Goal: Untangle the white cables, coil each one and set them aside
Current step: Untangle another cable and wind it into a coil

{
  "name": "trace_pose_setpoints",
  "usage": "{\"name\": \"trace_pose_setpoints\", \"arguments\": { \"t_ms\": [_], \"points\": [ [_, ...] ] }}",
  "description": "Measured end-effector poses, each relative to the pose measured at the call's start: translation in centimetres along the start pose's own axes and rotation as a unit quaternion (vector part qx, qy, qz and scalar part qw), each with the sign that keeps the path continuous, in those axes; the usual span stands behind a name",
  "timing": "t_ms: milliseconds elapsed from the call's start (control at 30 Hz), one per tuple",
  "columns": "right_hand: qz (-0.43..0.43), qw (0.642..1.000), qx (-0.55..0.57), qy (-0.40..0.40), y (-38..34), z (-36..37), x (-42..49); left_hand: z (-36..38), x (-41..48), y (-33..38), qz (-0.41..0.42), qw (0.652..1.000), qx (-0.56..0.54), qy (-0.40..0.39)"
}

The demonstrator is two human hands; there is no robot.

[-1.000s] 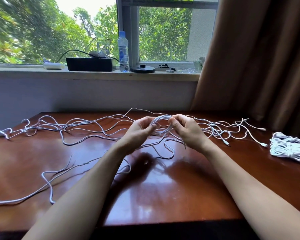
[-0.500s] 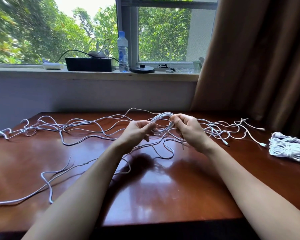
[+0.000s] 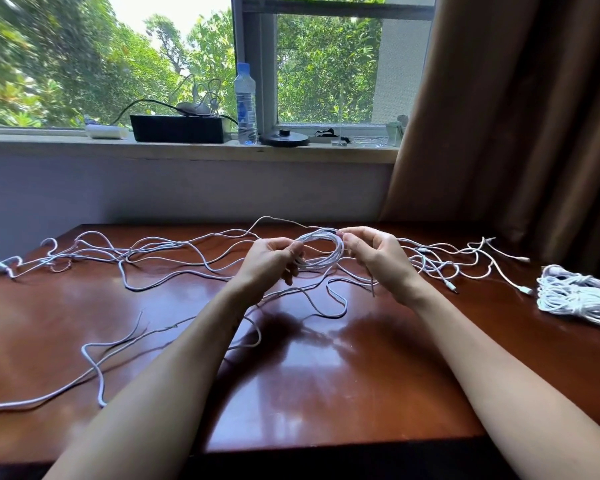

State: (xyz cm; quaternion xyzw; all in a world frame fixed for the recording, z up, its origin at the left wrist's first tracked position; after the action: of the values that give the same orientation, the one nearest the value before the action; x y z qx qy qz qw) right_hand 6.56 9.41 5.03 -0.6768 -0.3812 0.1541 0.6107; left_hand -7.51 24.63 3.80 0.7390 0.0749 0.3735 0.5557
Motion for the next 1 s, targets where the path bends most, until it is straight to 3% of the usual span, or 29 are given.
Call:
{"name": "trace_pose_setpoints", "arguments": {
  "t_ms": [100, 300, 433, 633, 767, 1000],
  "points": [
    [-0.017, 0.999, -0.025, 0.021, 0.1, -0.8, 0.3, 0.0, -0.1, 0.0, 0.0, 1.0, 0.005, -0.002],
    [-0.056, 0.984, -0.098, 0.137, 0.2, -1.4, 0.4, 0.5, -0.3, 0.3, 0.023, 0.999, 0.007, -0.04],
    [-0.026, 0.976, -0.137, 0.165, 0.8, -2.0, 0.8, 0.8, -0.4, 0.5, 0.033, 0.998, 0.009, -0.043],
    [0.001, 0.97, -0.214, 0.116, 2.1, -1.7, 1.3, 0.6, -0.3, 0.7, 0.022, 1.0, -0.014, 0.005],
    [-0.031, 0.956, -0.284, 0.063, 1.8, -0.9, 1.0, 0.1, -0.2, 0.5, 0.0, 0.997, -0.009, 0.076],
    [-0.124, 0.941, -0.311, -0.054, 1.5, 1.6, -0.1, -0.8, 0.0, 0.2, -0.019, 0.984, 0.046, 0.168]
  ]
}}
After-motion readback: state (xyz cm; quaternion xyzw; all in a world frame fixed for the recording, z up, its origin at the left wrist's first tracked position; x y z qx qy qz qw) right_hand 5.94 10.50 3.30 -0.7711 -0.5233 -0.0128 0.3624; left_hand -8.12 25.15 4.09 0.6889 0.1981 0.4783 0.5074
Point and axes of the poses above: each hand's wrist, its own x-axis towards the middle knuckle, its own z-axis out of the palm, y = z × x, the point moved 3 cm from there along x, towards the middle knuckle, and after that the axes turned 11 degrees about z, right-handed, at the moved point
